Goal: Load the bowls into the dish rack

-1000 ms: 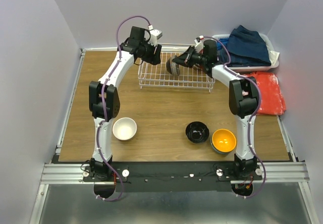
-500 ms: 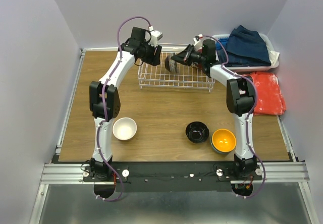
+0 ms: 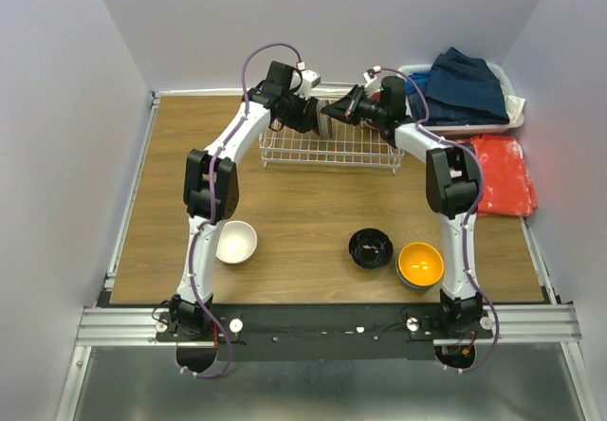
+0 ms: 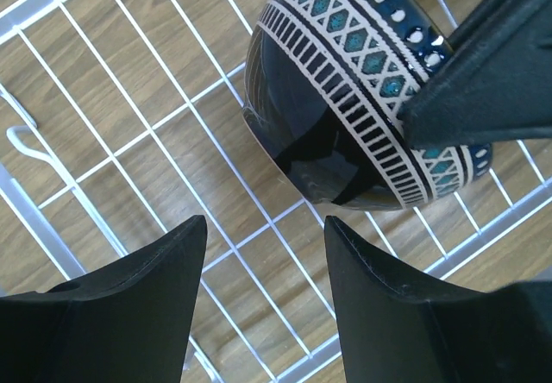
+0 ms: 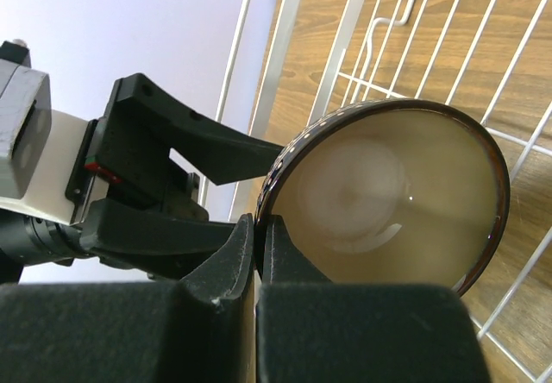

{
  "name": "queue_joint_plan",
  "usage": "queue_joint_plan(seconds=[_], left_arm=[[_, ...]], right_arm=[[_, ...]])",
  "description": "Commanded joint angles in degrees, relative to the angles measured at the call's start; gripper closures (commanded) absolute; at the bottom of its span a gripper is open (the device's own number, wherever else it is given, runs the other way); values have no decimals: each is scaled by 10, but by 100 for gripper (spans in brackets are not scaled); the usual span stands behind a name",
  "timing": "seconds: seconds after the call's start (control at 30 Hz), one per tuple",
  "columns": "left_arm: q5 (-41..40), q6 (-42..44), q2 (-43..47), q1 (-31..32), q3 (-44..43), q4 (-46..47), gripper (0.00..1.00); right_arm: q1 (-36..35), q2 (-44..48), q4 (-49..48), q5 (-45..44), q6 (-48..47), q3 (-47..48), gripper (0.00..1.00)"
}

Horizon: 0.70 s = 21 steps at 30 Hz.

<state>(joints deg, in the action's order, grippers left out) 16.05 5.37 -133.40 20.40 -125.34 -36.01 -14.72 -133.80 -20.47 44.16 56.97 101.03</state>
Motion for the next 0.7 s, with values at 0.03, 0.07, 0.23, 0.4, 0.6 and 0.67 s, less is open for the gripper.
queue_joint_plan(seconds=[0.03,0.07,0.23,0.4,0.6,0.67], left_arm=[[-19,-1,-11,6,-32,16,34],[-7,-3,-12,6,-36,18,34],[30,-10,-23,13,-51,26,34],[45,-12,-32,25,-65,30,34],[47,-15,-40,34,-73,35,34],[46,-15,-41,37,-76,37,34]], right_arm=[[3,-4,75,-24,-18,-48,90],[6,2,78,-26,-20,-51,89],[15,22,123,-63,-39,-65,71],[25,41,127,-65,-48,-84,70],[34,53,113,-51,-49,-94,77],[36,56,102,-41,-50,-95,86]])
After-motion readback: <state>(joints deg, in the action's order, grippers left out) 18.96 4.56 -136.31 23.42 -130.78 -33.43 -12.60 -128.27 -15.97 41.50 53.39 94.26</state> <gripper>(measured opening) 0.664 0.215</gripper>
